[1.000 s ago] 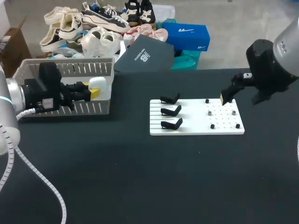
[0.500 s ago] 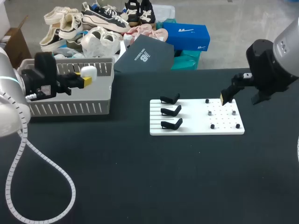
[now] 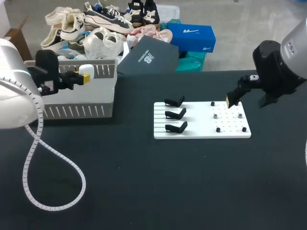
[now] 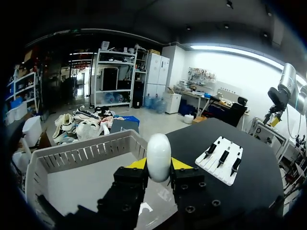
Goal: Pick up each earbud case from the left stands, insert the matching earbuds, close the lid, and place the case in the box.
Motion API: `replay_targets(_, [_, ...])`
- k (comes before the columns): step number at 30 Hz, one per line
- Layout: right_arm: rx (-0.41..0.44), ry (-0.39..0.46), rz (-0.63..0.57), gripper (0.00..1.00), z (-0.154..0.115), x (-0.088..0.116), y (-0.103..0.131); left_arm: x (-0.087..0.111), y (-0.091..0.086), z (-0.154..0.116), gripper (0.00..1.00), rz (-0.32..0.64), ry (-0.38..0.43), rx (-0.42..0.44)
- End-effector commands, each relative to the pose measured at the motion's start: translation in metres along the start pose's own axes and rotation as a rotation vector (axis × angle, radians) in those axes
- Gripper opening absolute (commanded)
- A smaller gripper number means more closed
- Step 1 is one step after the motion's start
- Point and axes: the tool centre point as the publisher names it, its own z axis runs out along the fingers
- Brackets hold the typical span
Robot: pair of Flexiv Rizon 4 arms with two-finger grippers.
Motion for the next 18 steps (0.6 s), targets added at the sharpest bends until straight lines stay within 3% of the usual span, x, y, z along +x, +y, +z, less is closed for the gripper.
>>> replay_targets(1, [0.001, -0.007, 0.001, 1.0, -0.001, 0.002, 0.0, 0.001, 0.004, 0.025, 0.0, -0.012, 0.015, -0.483])
replay_targets(3, [0.001, -0.007, 0.001, 1.0, -0.001, 0.002, 0.0, 0.003, 0.007, 0.03, 0.14, -0.016, 0.021, -0.478])
replay_targets(4, [0.001, -0.007, 0.001, 1.0, -0.001, 0.002, 0.0, 0.004, 0.009, 0.032, 0.38, -0.02, 0.024, -0.479])
replay_targets(5, [0.001, -0.007, 0.001, 1.0, -0.001, 0.002, 0.0, 0.004, 0.008, 0.033, 0.85, -0.021, 0.024, -0.479])
replay_targets(6, [0.001, -0.007, 0.001, 1.0, -0.001, 0.002, 0.0, 0.003, 0.008, 0.034, 1.0, -0.022, 0.023, -0.478])
replay_targets(12, [0.001, -0.007, 0.001, 1.0, -0.001, 0.002, 0.0, -0.005, -0.008, 0.039, 1.0, 0.011, -0.016, -0.444])
replay_targets(18, [0.001, -0.007, 0.001, 1.0, -0.001, 0.002, 0.0, -0.024, -0.048, 0.034, 1.0, 0.074, -0.076, -0.356])
